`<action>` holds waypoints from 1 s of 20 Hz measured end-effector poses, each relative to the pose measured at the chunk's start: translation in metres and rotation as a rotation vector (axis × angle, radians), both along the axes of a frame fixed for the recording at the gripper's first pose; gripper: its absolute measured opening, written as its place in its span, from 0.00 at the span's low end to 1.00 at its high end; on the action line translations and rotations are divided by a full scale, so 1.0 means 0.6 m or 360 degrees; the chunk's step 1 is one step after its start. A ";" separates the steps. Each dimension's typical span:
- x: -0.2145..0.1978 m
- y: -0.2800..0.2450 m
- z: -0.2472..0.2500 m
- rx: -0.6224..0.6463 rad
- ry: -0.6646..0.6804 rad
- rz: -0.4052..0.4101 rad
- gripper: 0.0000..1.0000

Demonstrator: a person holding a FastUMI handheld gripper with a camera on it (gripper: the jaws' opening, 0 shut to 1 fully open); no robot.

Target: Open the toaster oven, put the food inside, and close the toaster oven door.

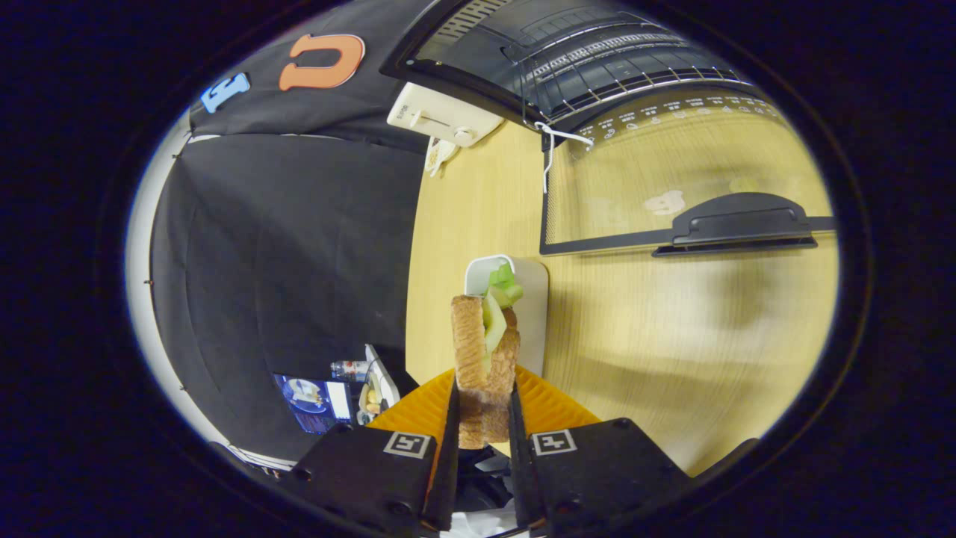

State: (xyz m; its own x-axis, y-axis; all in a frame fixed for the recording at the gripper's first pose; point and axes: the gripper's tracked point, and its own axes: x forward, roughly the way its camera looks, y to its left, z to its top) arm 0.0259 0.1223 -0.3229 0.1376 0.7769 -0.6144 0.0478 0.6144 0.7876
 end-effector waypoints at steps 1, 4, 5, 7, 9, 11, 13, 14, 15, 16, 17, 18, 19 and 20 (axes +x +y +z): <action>0.000 -0.002 0.004 0.0016 -0.0009 -0.0003 0.35; 0.005 -0.008 0.027 0.0095 -0.0075 -0.0041 0.35; 0.012 -0.012 0.038 0.0130 -0.0106 -0.0075 0.35; 0.028 -0.025 0.054 0.0166 -0.0159 -0.0177 0.35; 0.058 -0.044 0.064 0.0167 -0.0263 -0.0312 0.35; 0.095 -0.069 0.065 0.0140 -0.0373 -0.0480 0.35; 0.118 -0.097 0.073 0.0139 -0.0454 -0.0605 0.35; 0.125 -0.107 0.077 0.0158 -0.0488 -0.0658 0.35; 0.134 -0.116 0.080 0.0183 -0.0513 -0.0703 0.35; 0.143 -0.126 0.082 0.0199 -0.0533 -0.0753 0.35; 0.152 -0.135 0.081 0.0201 -0.0542 -0.0800 0.35; 0.160 -0.146 0.080 0.0199 -0.0557 -0.0853 0.35; 0.171 -0.158 0.084 0.0203 -0.0581 -0.0916 0.35; 0.184 -0.173 0.089 0.0209 -0.0625 -0.0982 0.35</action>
